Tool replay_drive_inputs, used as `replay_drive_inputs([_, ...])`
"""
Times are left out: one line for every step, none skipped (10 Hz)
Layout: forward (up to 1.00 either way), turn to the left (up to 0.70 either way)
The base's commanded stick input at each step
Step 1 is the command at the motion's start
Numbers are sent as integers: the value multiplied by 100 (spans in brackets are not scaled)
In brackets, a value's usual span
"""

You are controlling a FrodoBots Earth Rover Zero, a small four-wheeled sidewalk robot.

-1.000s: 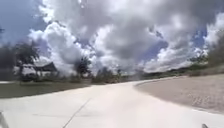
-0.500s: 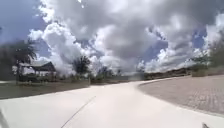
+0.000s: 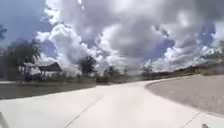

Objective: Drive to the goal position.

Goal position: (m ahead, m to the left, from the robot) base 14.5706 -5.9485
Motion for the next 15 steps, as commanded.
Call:
replay_drive_inputs([85,0])
replay_drive_inputs([85,0])
replay_drive_inputs([85,0])
replay_drive_inputs([85,0])
replay_drive_inputs([85,0])
replay_drive_inputs([85,0])
replay_drive_inputs([85,0])
replay_drive_inputs([85,0])
replay_drive_inputs([85,0])
replay_drive_inputs([85,0])
replay_drive_inputs([85,0])
replay_drive_inputs([85,0])
replay_drive_inputs([85,-1])
replay_drive_inputs([85,-3])
replay_drive_inputs([85,-25])
